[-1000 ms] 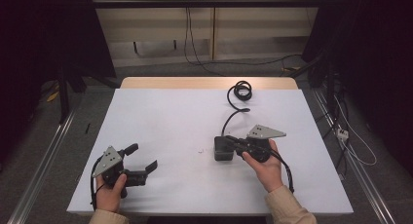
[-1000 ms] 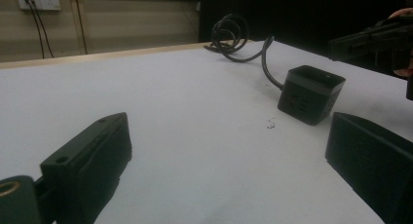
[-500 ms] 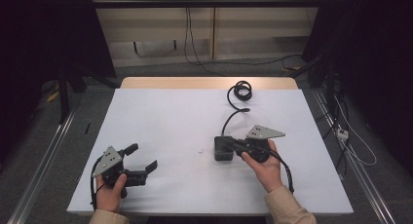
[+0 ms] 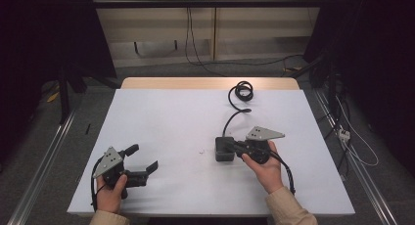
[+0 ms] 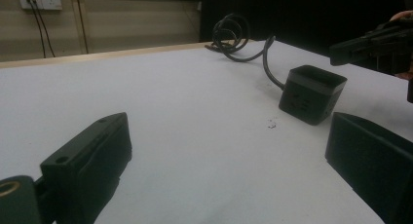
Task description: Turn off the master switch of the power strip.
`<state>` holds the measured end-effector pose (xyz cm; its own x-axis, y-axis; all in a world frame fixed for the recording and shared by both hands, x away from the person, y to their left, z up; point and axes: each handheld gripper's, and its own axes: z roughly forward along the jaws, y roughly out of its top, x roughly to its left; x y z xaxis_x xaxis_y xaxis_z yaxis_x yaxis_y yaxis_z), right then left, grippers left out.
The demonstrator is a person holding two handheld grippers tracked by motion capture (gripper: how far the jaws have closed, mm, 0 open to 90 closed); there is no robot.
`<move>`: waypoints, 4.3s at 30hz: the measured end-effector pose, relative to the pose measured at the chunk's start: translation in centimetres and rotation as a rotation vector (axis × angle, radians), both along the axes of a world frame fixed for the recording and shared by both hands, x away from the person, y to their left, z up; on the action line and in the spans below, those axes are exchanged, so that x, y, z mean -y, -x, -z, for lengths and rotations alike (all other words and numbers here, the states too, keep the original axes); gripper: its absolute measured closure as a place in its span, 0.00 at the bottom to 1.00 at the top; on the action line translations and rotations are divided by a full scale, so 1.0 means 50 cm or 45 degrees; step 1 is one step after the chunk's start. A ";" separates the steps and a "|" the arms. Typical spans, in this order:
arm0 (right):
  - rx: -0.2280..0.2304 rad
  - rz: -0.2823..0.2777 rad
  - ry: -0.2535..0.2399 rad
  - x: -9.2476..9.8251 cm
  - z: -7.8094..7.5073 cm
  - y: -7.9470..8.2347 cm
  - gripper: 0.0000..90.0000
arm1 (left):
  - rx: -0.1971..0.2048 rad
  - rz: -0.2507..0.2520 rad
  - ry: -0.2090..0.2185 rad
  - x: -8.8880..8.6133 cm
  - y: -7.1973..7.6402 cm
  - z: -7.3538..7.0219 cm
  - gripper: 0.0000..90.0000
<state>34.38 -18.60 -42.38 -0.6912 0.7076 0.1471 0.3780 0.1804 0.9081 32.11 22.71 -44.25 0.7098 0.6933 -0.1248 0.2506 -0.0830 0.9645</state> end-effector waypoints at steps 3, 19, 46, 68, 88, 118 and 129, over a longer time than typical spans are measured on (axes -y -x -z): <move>-0.003 -0.005 0.008 -0.001 0.003 0.000 1.00 | 0.000 -0.001 0.001 0.000 0.000 0.000 0.03; -0.019 -0.006 0.040 -0.003 0.011 -0.002 1.00 | 0.003 -0.002 0.000 -0.001 0.000 -0.001 0.03; -0.016 -0.001 0.061 -0.002 0.014 -0.003 1.00 | 0.000 -0.002 0.006 -0.002 0.001 -0.001 0.03; -0.007 -0.002 0.089 -0.004 0.017 -0.003 1.00 | 0.001 -0.004 0.008 -0.002 0.001 -0.001 0.03; 0.019 -0.004 0.123 -0.009 0.017 0.003 1.00 | 0.000 -0.009 0.009 -0.001 0.003 -0.001 0.03; 0.007 0.005 0.121 -0.009 0.016 0.003 1.00 | -0.003 -0.003 0.001 0.001 0.002 0.002 0.03; 0.001 0.005 0.111 -0.009 0.017 0.003 1.00 | -0.003 -0.002 0.000 0.002 0.002 0.002 0.03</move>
<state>34.24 -18.16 -43.21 -0.6882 0.7205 0.0845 0.3785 0.2573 0.8891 32.00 22.61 -44.33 0.7082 0.6947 -0.1261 0.2529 -0.0829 0.9639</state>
